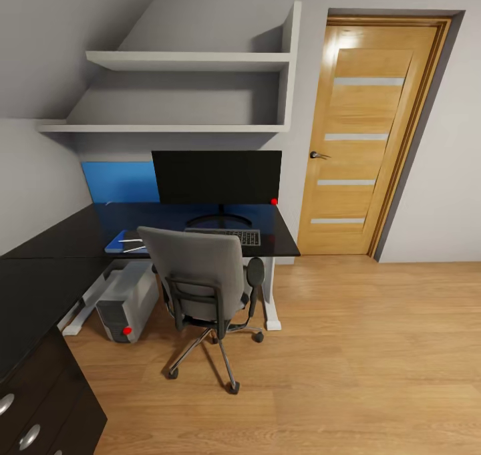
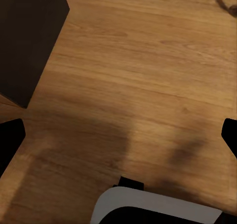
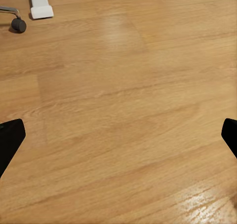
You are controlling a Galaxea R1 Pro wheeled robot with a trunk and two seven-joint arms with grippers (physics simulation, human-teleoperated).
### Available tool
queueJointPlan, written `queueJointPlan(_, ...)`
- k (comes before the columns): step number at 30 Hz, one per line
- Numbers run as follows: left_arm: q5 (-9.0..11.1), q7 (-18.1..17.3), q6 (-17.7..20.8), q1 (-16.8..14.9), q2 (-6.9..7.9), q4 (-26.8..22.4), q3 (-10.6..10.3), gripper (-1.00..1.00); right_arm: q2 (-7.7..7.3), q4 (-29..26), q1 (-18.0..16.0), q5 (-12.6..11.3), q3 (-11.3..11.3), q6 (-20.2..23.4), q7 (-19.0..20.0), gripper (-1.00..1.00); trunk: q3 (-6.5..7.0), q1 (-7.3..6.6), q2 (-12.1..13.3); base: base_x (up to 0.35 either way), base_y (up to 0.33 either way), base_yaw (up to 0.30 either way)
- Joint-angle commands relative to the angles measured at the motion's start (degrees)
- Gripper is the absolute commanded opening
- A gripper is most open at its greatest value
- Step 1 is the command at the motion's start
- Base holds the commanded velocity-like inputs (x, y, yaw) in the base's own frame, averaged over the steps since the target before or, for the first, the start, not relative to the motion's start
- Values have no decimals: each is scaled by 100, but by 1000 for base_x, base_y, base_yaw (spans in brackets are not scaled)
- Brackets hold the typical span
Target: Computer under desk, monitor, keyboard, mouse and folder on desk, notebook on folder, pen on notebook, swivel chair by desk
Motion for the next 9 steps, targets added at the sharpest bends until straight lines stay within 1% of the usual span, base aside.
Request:
queueJointPlan(1, -2, 51, -5, 3, 1, -12, -37, 100, 1, 5, -3, 6, 48, -9, -50, 100, -4, 0, -2, 0, 0, 0)
queueJointPlan(9, -15, 10, 12, 3, -6, -16, -40, 100, 1, 6, -3, 6, 48, -9, -50, 100, -4, 0, -2, 0, 0, 0)
